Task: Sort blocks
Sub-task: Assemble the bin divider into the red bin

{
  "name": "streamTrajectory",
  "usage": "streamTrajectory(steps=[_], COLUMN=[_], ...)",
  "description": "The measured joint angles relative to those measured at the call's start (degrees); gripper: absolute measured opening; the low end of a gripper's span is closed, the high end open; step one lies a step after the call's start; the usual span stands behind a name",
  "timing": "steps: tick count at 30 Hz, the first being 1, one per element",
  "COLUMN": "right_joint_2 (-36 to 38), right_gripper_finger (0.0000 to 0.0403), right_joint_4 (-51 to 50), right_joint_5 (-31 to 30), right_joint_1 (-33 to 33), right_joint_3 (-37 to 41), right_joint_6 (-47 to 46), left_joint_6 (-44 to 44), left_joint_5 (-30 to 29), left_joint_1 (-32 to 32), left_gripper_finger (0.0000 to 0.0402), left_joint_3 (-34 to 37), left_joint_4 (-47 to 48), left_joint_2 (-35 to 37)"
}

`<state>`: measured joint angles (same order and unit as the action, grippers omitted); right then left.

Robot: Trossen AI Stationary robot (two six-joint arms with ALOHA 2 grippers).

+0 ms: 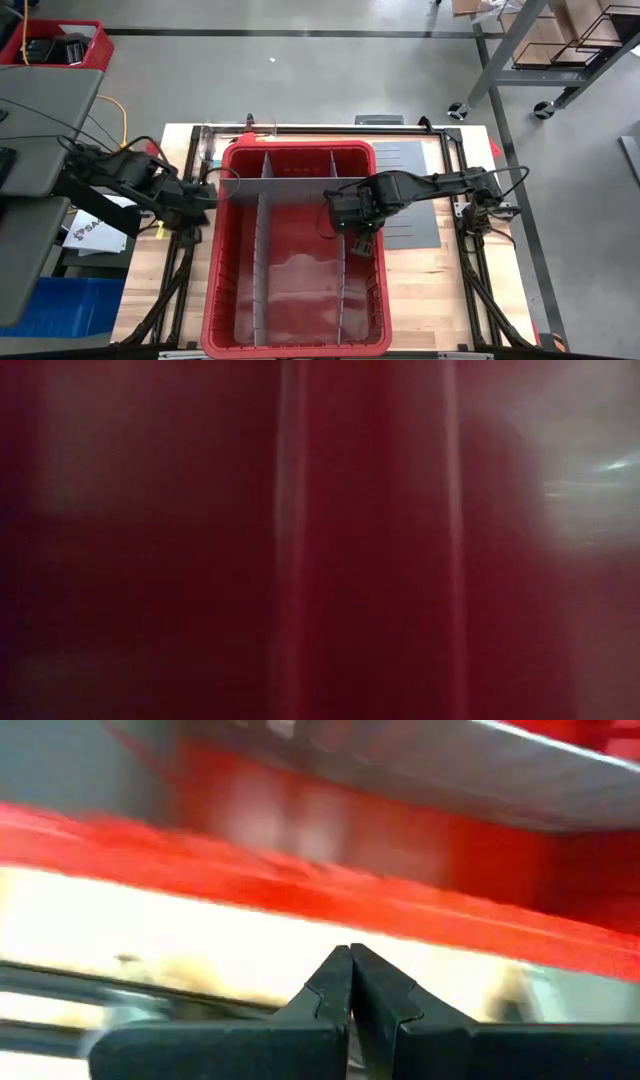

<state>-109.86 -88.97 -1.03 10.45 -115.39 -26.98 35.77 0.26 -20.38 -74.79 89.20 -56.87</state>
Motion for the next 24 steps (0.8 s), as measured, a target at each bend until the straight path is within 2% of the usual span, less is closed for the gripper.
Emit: streamTrajectory(steps=[5, 10, 14, 19, 24], right_joint_2=[0.0, -0.7, -1.3, -2.3, -3.4], right_gripper_finger=[0.0000, 0.0000, 0.0000, 0.0000, 0.0000], right_joint_4=[-1.0, -0.2, -0.2, 2.0, 4.2], right_joint_5=[0.2, 0.8, 0.3, -7.2, -8.6], right_joint_1=[-1.2, -2.5, -2.9, -2.9, -2.8], right_joint_3=[0.0, 0.0, 0.0, 0.0, 0.1], right_joint_6=[-0.4, 0.9, 1.5, 1.6, 5.6], left_joint_6=[8.8, 15.1, 16.7, 16.7, 17.3], left_joint_5=[9.2, 10.7, 7.8, 5.5, 3.1], left_joint_1=[-0.2, -2.0, -3.8, -3.8, -3.8], left_gripper_finger=[0.0000, 0.0000, 0.0000, 0.0000, 0.0000], left_joint_3=[6.0, 15.6, 19.9, 20.7, 20.7], left_joint_4=[0.4, 0.8, -0.6, -6.6, -10.2], left_joint_2=[1.7, 1.9, 1.8, 1.9, 1.9])
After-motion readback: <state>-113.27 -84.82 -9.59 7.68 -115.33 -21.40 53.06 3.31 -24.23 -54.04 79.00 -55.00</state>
